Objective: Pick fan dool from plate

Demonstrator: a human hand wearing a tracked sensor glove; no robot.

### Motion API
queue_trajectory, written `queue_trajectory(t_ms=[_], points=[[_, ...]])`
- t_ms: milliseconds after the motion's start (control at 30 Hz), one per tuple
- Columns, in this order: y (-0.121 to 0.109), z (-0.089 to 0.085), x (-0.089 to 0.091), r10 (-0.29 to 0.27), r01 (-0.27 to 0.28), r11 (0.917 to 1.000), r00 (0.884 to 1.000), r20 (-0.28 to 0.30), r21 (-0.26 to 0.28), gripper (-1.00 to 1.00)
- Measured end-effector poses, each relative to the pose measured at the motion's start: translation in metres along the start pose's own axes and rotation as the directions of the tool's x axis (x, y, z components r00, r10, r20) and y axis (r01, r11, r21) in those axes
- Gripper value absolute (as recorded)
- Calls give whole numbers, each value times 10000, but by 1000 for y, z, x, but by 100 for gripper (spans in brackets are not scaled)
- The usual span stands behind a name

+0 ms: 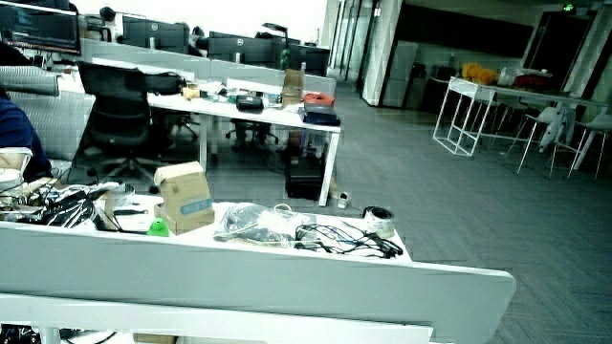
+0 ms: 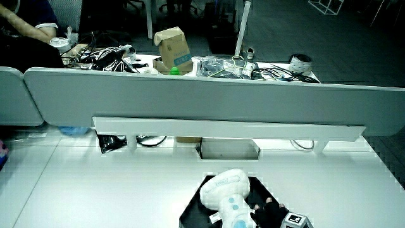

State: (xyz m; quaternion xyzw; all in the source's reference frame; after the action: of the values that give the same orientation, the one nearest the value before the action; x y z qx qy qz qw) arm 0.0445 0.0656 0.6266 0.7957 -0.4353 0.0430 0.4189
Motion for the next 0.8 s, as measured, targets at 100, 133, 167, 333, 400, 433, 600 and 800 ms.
queue_trajectory(t_ms=[100, 133, 167, 333, 400, 433, 600, 800], points=[[9, -2, 4, -17, 11, 9979, 10000, -88, -652, 0], [12, -5, 5, -110, 107, 9969, 9999, -32, -782, 0], [15, -10, 9, -220, 211, 9960, 9997, -93, -871, 0], [20, -20, 17, -602, 541, 9956, 9950, -798, -766, 4], [22, -19, 16, -790, 763, 9955, 9957, -477, -564, 13], [25, -21, 17, -990, 963, 9935, 9942, -429, -605, 17], [23, -12, 13, -1420, 1413, 9894, 9897, 200, 324, 39], [21, -3, 8, -1457, 1370, 9830, 9872, 650, 1223, 65]])
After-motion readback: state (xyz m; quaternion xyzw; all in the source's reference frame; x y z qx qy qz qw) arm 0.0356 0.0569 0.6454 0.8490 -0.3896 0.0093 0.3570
